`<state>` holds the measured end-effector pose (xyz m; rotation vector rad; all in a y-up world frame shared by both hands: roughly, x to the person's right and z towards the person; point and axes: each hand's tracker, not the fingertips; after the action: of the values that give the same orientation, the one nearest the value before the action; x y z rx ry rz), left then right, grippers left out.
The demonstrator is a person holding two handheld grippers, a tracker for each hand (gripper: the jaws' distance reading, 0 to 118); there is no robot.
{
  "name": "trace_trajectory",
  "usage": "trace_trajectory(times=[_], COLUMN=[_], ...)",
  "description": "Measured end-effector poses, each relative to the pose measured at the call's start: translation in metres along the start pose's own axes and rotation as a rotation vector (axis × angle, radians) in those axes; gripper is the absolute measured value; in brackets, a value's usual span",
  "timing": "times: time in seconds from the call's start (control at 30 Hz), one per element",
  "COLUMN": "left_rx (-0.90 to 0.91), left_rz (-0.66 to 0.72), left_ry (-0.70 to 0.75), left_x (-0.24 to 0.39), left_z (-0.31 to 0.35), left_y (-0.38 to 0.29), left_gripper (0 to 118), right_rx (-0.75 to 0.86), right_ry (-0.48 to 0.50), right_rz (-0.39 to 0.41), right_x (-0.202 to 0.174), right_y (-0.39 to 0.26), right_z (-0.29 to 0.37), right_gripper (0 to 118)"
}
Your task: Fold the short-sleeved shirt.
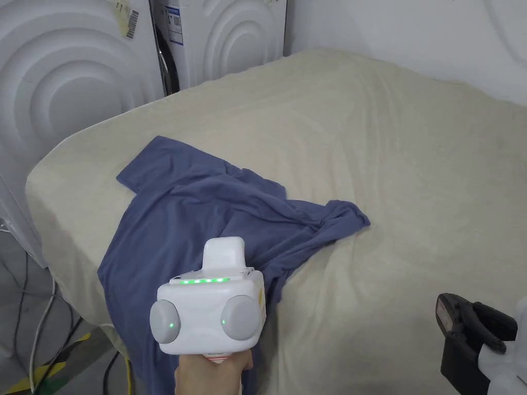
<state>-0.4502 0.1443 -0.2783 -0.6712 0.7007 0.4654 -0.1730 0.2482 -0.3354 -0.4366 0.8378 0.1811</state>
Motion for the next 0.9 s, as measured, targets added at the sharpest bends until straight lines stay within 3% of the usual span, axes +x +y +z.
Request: trace_trajectory(times=[0.47, 0.63, 0.9], left_rx=[0.044, 0.135, 0.362], left_rz=[-0.025, -0.092, -0.128], left_ry=[0.016, 0.038, -0.127], left_x=[0.013, 0.023, 0.048], left_z=[0.029, 0.071, 0.167], left_y=[0.002, 0.015, 0.071], left_gripper=[2, 2, 2], right_rx=[0.029, 0.066, 0.162], right_ry=[-0.047, -0.074, -0.103], right_rz=[-0.035, -0.053, -0.149], right_x=[0.029, 0.038, 0.06], right_y=[-0.005, -0.004, 0.003], right_z=[0.022, 0.043, 0.085], right_gripper=[0, 0, 0])
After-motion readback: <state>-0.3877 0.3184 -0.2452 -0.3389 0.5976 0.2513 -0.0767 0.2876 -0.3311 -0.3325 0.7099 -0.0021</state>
